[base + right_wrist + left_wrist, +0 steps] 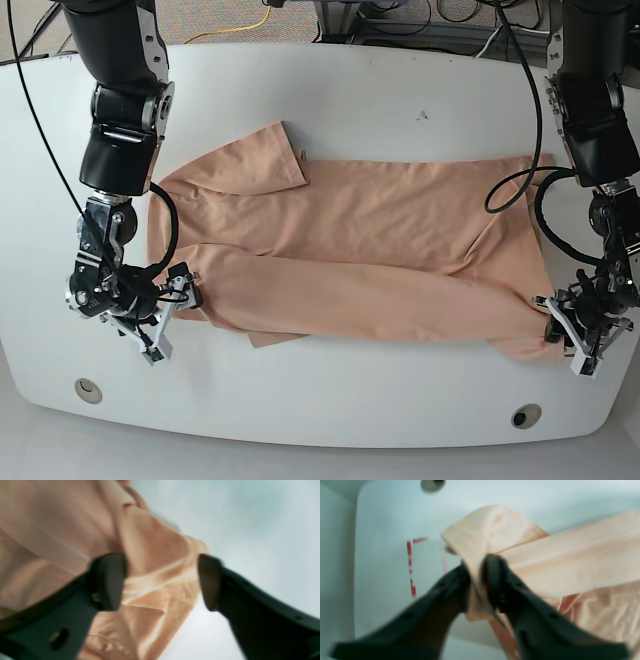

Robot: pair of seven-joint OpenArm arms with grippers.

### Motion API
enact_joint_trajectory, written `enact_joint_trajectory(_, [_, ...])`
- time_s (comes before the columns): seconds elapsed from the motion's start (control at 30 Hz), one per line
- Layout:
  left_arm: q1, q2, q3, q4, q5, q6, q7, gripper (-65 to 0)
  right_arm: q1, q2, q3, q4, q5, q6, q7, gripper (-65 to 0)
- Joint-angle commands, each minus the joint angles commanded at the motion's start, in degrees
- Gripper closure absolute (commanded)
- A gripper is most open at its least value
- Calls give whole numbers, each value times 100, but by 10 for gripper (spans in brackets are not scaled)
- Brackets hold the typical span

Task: Layout the t-shirt on the table in an organized manner, then fold the t-shirt properly
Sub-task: 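Open both grippers and lift them off the flattened shirt, then grasp the shirt's hem corners with the right and left grippers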

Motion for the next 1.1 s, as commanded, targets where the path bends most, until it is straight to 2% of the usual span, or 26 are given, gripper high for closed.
enact_joint_trajectory(0.03, [18, -97, 0, 26, -18, 0, 9, -419, -132, 9, 9, 185, 0, 0, -114, -650])
enact_joint_trajectory(0.1, [35, -123, -9, 26, -18, 0, 26, -501, -299, 70, 18, 571, 0, 0, -334, -650])
enact_joint_trajectory(0.17, [141, -141, -18, 44, -35, -9, 35, -497, -501, 97, 26, 1011, 0, 0, -571, -650])
enact_joint_trajectory(0.27, [308, -264, -26, 466, -35, -9, 404, -482, -967, 79, 70, 1793, 0, 0, -993, -650])
enact_joint_trajectory(0.37, [501, -308, -35, 1055, -44, -9, 862, -481, -1477, 0, 484, 2409, 0, 0, -1248, -650])
enact_joint_trajectory(0.47, [879, -316, -141, 1618, -44, -9, 949, -482, -1811, -193, 826, 2690, -35, 0, -1292, -650])
enact_joint_trajectory(0.7, [1732, -220, -387, 2541, -44, -9, 958, -479, -2251, -281, 1424, 2382, 0, 0, -1231, -650])
enact_joint_trajectory(0.8, [2101, -114, -440, 2936, -35, -9, 958, -479, -2347, -281, 1442, 2163, 0, 0, -1064, -650])
enact_joint_trajectory(1.1, [2743, -88, -475, 3367, -35, -9, 958, -478, -2356, -299, 1442, 1363, 18, 0, -589, -650])
